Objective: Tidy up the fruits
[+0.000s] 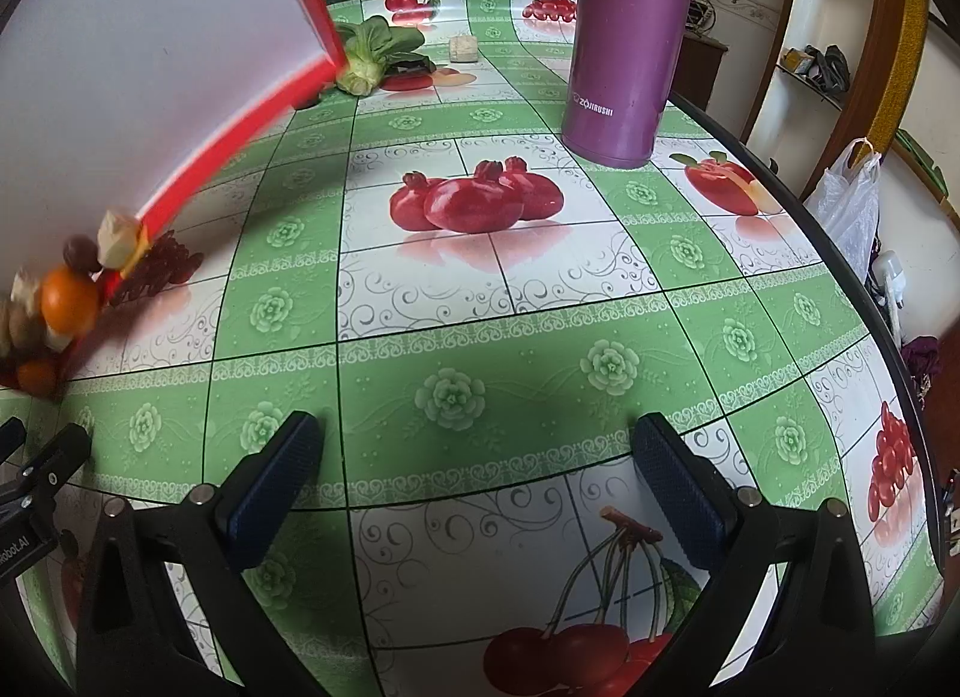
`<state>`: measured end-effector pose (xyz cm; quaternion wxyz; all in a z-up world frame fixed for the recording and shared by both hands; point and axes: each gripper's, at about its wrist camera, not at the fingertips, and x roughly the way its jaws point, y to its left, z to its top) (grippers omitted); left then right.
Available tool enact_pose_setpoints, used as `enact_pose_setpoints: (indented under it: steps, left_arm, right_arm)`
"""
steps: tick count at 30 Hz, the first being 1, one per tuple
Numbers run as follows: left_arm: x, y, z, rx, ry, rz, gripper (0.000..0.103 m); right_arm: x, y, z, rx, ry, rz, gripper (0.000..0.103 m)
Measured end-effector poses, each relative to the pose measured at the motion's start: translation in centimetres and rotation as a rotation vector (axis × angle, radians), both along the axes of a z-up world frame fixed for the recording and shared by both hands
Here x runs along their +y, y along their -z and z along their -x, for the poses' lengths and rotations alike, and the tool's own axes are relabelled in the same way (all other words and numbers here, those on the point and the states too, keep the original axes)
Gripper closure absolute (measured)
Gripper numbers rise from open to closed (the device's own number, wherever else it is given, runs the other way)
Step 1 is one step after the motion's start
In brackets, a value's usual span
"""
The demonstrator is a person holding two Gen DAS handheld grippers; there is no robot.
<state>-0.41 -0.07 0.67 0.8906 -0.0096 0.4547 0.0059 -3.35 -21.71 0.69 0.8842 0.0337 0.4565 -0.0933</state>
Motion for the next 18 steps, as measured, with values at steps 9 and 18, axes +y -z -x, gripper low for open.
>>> enact_pose_setpoints:
  steps: [9, 18]
  left_arm:
    - [0.02, -0.65, 0.22, 0.000, 0.000, 0.000, 0.000]
    - [0.03, -0.24, 0.17, 0.000, 0.000, 0.001, 0.001]
  right_arm:
    - [0.01, 0.01, 0.01, 0.000, 0.000, 0.000, 0.000]
    - [0.03, 0.01, 0.02, 0.000, 0.000, 0.000, 0.000]
